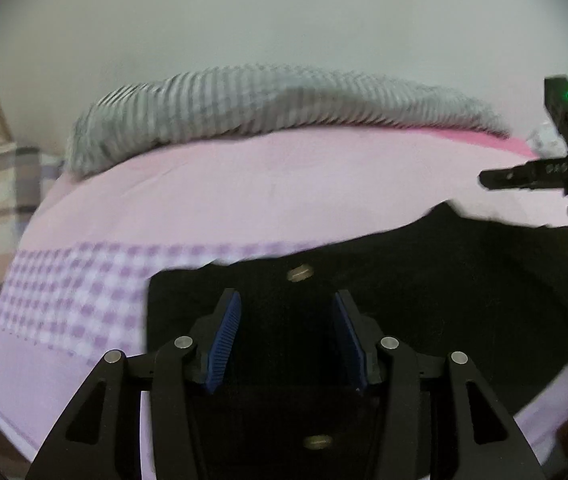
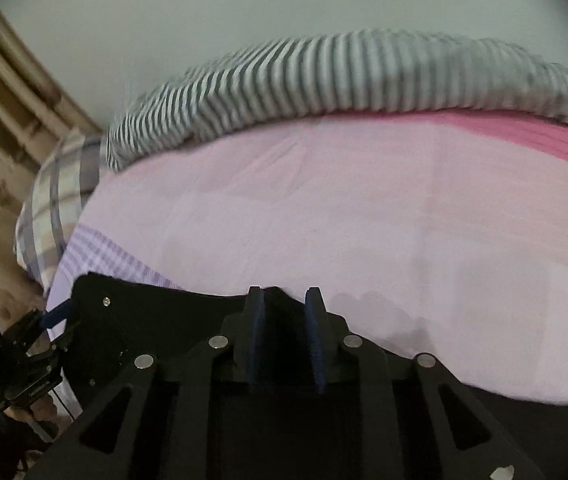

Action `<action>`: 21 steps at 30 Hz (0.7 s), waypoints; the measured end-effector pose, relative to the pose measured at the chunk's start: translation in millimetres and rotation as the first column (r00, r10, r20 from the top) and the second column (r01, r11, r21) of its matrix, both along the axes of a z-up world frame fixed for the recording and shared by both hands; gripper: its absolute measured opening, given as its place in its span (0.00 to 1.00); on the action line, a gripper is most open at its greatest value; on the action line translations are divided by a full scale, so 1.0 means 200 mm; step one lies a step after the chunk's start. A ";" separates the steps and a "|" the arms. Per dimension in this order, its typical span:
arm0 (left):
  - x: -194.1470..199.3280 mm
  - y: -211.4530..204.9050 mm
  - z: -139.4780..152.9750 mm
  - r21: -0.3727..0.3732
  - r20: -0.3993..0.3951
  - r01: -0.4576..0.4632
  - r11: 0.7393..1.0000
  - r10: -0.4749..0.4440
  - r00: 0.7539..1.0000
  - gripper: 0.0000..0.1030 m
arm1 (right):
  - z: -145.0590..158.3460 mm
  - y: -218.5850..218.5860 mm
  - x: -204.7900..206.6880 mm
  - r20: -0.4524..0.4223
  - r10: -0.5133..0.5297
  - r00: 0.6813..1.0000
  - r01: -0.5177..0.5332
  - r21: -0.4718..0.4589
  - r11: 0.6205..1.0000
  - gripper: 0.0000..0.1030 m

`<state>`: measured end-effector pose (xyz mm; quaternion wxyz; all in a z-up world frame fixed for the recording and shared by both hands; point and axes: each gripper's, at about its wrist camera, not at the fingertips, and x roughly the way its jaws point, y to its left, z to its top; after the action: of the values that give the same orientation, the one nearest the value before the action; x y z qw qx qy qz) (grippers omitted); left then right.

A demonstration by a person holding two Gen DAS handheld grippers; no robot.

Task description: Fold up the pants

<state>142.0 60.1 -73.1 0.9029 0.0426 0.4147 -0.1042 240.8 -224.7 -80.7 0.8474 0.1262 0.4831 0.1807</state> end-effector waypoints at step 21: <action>0.28 -0.94 -0.18 -0.091 -0.102 0.300 0.950 -0.308 0.946 0.54 | -0.28 -0.64 -0.45 -0.069 -0.268 0.961 0.260 -0.110 0.959 0.18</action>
<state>198.1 -127.2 -109.7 0.8517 0.0665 0.4503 -0.2598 151.1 -352.4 -135.9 0.8484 0.1546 0.5049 0.0362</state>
